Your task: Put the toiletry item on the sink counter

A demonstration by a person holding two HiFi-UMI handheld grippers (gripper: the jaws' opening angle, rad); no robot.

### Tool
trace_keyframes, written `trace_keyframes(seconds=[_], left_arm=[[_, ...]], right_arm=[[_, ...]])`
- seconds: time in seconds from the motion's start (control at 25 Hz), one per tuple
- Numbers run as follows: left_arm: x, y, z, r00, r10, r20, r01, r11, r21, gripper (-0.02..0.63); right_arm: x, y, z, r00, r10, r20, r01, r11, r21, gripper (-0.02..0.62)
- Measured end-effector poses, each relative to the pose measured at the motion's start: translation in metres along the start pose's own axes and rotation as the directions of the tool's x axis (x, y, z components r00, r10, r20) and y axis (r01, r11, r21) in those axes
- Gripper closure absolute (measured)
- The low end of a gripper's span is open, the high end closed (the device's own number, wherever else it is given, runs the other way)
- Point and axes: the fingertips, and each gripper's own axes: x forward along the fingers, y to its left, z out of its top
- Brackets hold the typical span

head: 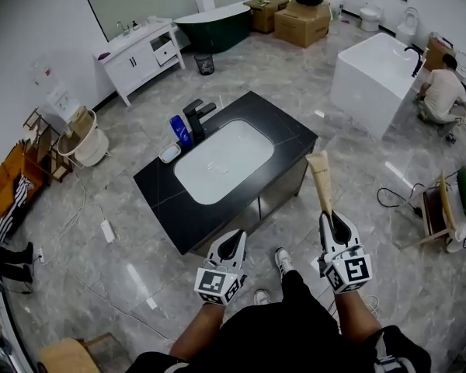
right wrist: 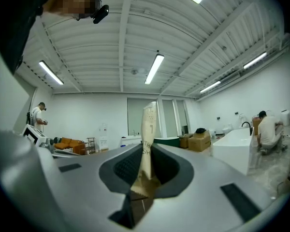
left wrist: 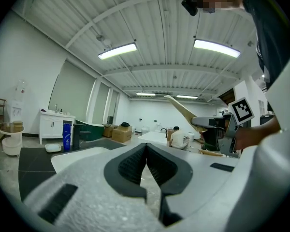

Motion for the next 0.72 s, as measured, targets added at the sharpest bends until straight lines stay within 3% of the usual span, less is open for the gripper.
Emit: trace_keyframes(seconds=[0.4, 0.56, 0.72], left_arm=[[0.021, 0.074, 0.018, 0.986, 0.169, 0.007, -0.169, 0.986, 0.0, 0.597], [0.024, 0.104, 0.03, 0.965, 0.262, 0.021, -0.262, 0.965, 0.002, 0.597], [0.019, 0.131, 0.034, 0.93, 0.367, 0.024, -0.367, 0.93, -0.001, 0.597]], right_arm=[[0.114, 0.018, -0.003, 0.985, 0.172, -0.016, -0.172, 0.985, 0.002, 0.541], [0.162, 0.033, -0.003, 0.963, 0.27, -0.021, -0.269, 0.963, 0.015, 0.541], [0.204, 0.052, -0.005, 0.926, 0.378, -0.02, -0.377, 0.926, 0.023, 0.541]])
